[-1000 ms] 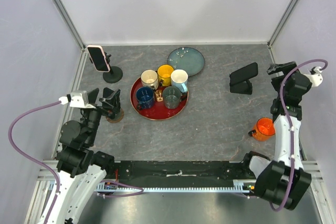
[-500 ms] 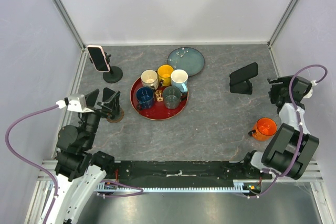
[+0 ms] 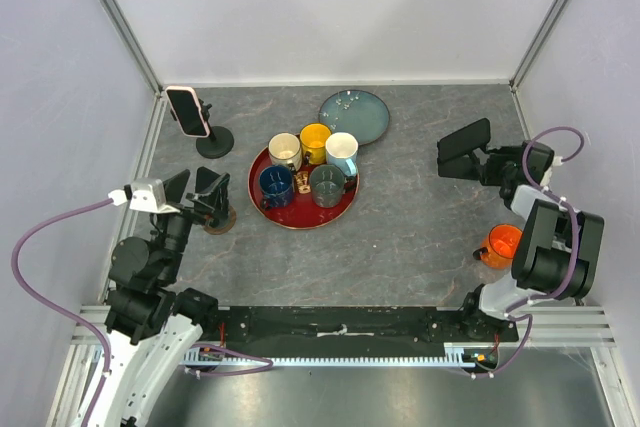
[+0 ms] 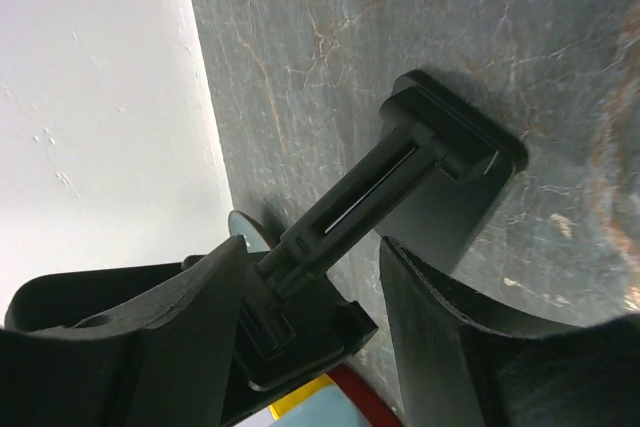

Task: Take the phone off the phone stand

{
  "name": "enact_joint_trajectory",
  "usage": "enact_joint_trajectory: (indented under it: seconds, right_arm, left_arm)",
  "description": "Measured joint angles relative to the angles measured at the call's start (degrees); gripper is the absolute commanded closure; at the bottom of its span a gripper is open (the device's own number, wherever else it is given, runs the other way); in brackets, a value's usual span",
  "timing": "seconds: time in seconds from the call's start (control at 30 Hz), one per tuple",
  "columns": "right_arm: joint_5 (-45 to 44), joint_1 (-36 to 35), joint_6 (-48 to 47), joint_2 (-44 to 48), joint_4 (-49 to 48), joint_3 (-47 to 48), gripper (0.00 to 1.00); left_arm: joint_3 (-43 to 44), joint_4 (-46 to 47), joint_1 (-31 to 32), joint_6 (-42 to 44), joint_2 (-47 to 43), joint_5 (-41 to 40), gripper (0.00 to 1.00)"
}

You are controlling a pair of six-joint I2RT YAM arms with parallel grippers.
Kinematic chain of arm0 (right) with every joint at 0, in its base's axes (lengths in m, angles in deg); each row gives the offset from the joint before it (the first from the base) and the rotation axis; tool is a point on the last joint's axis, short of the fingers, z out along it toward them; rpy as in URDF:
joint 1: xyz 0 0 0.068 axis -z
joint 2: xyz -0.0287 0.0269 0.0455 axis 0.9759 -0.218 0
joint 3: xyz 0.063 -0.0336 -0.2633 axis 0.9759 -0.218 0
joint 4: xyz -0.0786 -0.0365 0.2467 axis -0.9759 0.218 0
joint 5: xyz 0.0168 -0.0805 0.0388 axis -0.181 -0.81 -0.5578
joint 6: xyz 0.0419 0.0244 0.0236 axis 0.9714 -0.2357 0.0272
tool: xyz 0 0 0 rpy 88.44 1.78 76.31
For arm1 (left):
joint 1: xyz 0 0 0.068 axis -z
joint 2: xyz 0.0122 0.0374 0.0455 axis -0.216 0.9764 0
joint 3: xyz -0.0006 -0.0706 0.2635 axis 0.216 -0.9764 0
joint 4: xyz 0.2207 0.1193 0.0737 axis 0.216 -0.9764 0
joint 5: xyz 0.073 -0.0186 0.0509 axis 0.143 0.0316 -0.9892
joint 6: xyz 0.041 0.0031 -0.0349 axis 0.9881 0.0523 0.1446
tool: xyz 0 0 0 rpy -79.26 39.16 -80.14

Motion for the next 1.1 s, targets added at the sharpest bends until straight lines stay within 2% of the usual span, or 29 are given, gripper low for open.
enact_joint_trajectory:
  seconds: [0.4,0.83,1.1]
  right_arm:
    - [-3.74,-3.87,10.8,-6.58,-10.93,-2.73,0.42]
    - [-3.26,-4.42,17.97,-8.55,-19.52,-5.77,0.72]
    - [-2.89,-4.35,18.69,-8.37,-20.04,-6.54,0.75]
  left_arm:
    - [-0.02,-0.02,0.0,0.0,0.72,-0.02,0.03]
    - [-0.02,-0.02,-0.02,0.0,1.51,0.0,0.04]
    - [-0.02,-0.02,0.0,-0.02,1.64,0.0,0.04]
